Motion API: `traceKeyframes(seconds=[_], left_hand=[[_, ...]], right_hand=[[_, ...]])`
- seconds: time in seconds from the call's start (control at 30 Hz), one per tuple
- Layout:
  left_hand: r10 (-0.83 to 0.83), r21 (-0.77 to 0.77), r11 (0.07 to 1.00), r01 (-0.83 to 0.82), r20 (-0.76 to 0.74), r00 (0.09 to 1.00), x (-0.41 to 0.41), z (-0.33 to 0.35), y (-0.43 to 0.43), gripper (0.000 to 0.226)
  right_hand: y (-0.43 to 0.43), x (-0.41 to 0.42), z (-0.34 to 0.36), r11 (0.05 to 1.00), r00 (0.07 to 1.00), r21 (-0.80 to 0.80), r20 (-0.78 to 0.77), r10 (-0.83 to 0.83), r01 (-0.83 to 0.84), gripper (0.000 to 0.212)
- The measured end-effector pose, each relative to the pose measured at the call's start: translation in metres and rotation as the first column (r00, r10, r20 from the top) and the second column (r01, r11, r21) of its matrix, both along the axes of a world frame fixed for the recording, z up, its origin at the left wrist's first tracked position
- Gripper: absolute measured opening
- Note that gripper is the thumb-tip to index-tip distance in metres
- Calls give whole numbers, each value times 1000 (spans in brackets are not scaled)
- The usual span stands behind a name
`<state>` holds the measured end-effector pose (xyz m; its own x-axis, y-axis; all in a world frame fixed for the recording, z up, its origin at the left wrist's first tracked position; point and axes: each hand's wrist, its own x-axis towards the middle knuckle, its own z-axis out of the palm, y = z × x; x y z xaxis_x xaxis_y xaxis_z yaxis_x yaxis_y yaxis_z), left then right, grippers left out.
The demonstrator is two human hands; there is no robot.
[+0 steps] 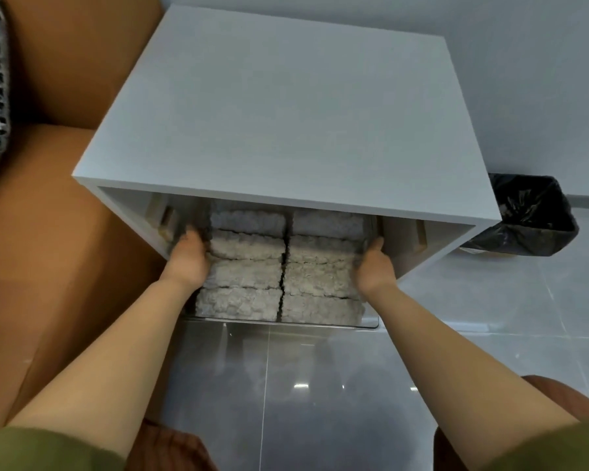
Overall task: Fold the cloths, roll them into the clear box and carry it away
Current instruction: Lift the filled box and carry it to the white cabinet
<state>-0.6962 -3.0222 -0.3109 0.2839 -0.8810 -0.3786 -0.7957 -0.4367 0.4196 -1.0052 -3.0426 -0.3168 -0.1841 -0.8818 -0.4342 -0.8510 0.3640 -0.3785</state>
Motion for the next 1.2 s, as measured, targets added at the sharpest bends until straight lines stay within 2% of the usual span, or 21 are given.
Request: traceKeyframes(seconds=[0.07, 0.1, 0.23, 0.3, 0.37, 0.4, 0.47, 0.53, 0.6, 0.67, 0.73, 0.9, 1.0, 1.07, 1.2], left_hand=[[-52, -17, 999, 52, 21, 998, -5, 9, 11, 73], [-96, 18, 995, 95, 38, 995, -9, 17, 18, 83], [-265, 319, 923, 213, 129, 956, -32, 40, 52, 134], [-291, 367, 905, 215, 166, 942, -41, 41, 65, 141], [-319, 385, 894, 231, 183, 930, -44, 43, 69, 144], [-341, 399, 882, 250, 175, 924, -44, 45, 69, 144], [-373, 435, 853, 290, 117, 920, -40, 47, 70, 149], [-434, 478, 811, 337, 105, 895, -37, 46, 73, 154], [-486, 496, 797, 345, 187, 854, -37, 41, 78, 149], [-469, 431, 842, 326, 283, 837, -40, 36, 79, 131], [-446, 366, 872, 324, 327, 833, -41, 32, 75, 119], [-368, 209, 928, 310, 369, 853, -35, 15, 63, 103], [-367, 139, 929, 342, 451, 814, -38, 6, 60, 93], [-393, 86, 909, 408, 500, 771, -41, 2, 57, 88], [-450, 49, 874, 484, 461, 765, -47, 8, 53, 103]], right_hand=[[0, -1, -2, 1000, 1000, 1, -9, 11, -11, 77], [-1, 0, 0, 1000, 1000, -2, -14, 21, -21, 78], [0, 1, 10, 997, 997, 33, -30, 70, -69, 78], [12, 1, 16, 995, 989, 8, -109, 102, -102, 76], [33, 0, 16, 951, 946, -200, -272, 177, -236, 69], [47, -1, 13, 916, 925, -249, -294, 240, -316, 68], [79, -3, 1, 858, 872, -260, -346, 346, -443, 78], [100, -5, -8, 830, 814, -189, -397, 425, -525, 91], [103, -11, -8, 781, 743, -132, -437, 507, -611, 102], [96, -19, -6, 689, 621, -52, -486, 615, -723, 106], [87, -23, -4, 625, 549, -18, -497, 672, -781, 104], [76, -22, 1, 676, 616, -96, -519, 592, -731, 90], [74, -18, 1, 722, 691, -163, -486, 534, -672, 82], [69, -16, -4, 706, 682, -190, -512, 522, -682, 88], [59, -9, -8, 687, 681, -234, -537, 498, -688, 90]])
